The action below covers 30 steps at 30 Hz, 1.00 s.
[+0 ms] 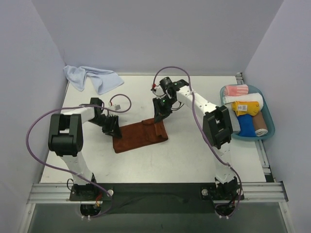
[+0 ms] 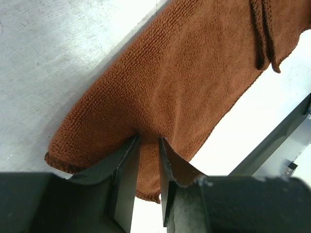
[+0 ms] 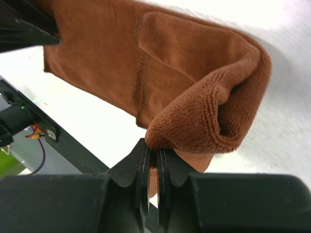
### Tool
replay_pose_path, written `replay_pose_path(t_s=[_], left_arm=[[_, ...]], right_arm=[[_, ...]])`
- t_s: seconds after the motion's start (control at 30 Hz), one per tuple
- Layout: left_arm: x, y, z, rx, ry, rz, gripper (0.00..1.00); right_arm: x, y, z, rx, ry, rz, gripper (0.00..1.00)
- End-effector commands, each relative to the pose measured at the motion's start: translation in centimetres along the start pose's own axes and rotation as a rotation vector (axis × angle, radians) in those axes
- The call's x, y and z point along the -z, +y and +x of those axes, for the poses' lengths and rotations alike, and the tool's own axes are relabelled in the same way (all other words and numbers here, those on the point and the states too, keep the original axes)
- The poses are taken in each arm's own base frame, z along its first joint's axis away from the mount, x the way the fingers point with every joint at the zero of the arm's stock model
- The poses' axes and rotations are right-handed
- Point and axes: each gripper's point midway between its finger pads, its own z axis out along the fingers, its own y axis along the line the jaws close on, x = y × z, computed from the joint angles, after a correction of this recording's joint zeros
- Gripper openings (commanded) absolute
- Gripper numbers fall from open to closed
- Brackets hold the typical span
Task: Roll the towels
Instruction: Fold the towel
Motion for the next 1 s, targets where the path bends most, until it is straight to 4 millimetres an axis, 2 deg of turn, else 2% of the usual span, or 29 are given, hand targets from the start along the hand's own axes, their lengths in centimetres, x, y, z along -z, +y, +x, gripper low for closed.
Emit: replay_pose_path(t_s=[0.0, 0.2, 0.47, 0.6, 0.67, 0.73, 0.77, 0.8, 0.87, 0.9, 0.97], left_arm=[[-1.1, 1.3, 0.0, -0.021, 0.012, -0.036, 0.34], [-1.0, 1.3, 0.1, -0.019, 0.011, -0.035, 0.34], [-1.1, 1.4, 0.3, -0.016, 0.013, -0.033, 0.35], [-1.0, 1.3, 0.0, -0.019, 0.008, -0.035, 0.37], [-0.7, 0.9, 0.1, -0.031, 0.001, -0.027, 0.39], [-0.3, 0.6, 0.1, -0.055, -0.009, -0.028, 0.41], [0.3, 0.3, -0.1, -0.072, -0.025, -0.034, 0.41], [0.7, 0.1, -0.1, -0.091, -0.032, -0.035, 0.41], [1.6, -0.6, -0.2, -0.121, -0.057, -0.041, 0.41], [2.0, -0.9, -0.4, -0.139, -0.069, -0.040, 0.41], [2.7, -1.5, -0.5, -0.164, -0.089, -0.046, 0.41]], right_arm=[[-0.8, 1.0, 0.1, -0.056, 0.054, -0.030, 0.01], [-3.5, 2.1, -0.1, -0.042, 0.093, -0.054, 0.06], [-6.1, 3.3, 1.3, -0.011, 0.157, -0.069, 0.06], [-7.4, 2.4, 1.3, -0.034, 0.175, -0.062, 0.30], [-7.0, 3.0, 0.7, -0.036, 0.165, -0.105, 0.38], [-5.4, 4.0, 0.0, 0.020, 0.130, -0.139, 0.46], [-4.6, 4.7, -0.2, 0.043, 0.114, -0.161, 0.50], [-2.7, 5.6, -0.6, 0.073, 0.079, -0.178, 0.54], [-0.8, 6.6, -0.9, 0.125, 0.044, -0.218, 0.55], [1.3, 7.2, -1.4, 0.145, 0.003, -0.250, 0.54], [3.0, 7.0, -2.1, 0.170, -0.039, -0.259, 0.55]])
